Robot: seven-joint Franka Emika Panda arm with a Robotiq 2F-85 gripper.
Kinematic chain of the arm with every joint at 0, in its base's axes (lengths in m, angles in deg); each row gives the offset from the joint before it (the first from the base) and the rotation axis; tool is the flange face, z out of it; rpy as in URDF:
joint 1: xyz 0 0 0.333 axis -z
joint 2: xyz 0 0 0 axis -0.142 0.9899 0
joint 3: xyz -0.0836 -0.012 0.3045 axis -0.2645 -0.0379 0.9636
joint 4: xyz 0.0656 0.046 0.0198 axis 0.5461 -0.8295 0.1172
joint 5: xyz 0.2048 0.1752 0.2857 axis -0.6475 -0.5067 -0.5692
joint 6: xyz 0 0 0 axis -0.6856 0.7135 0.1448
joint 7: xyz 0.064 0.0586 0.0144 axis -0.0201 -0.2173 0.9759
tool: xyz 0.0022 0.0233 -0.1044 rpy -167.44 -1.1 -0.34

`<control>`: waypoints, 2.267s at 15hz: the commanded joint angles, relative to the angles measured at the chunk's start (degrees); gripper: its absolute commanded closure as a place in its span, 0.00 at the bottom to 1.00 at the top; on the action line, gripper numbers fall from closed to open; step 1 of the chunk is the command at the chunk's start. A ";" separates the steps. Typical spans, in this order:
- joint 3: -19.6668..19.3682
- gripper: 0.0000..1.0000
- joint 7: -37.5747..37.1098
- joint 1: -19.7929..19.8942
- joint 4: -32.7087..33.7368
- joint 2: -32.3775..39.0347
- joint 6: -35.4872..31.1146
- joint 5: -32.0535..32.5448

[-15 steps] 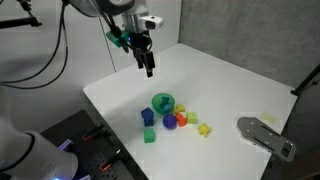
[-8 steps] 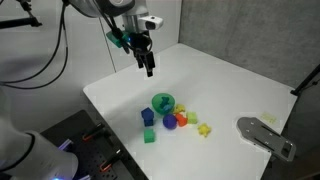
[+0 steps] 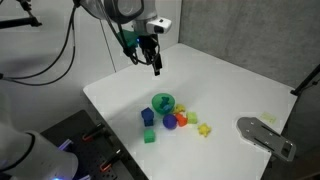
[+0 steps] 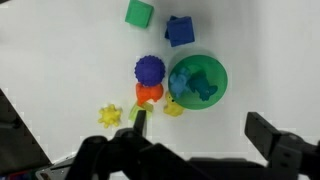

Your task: Pick up the dark blue toy from the green bowl and put it on the table

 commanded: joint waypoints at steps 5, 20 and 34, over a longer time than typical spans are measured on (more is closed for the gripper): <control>-2.25 0.00 3.39 -0.84 5.93 12.10 -8.00 -1.72; -2.60 0.00 15.41 -3.89 14.04 31.10 -13.92 0.97; -1.50 0.00 21.77 -3.84 18.40 41.53 -20.58 1.43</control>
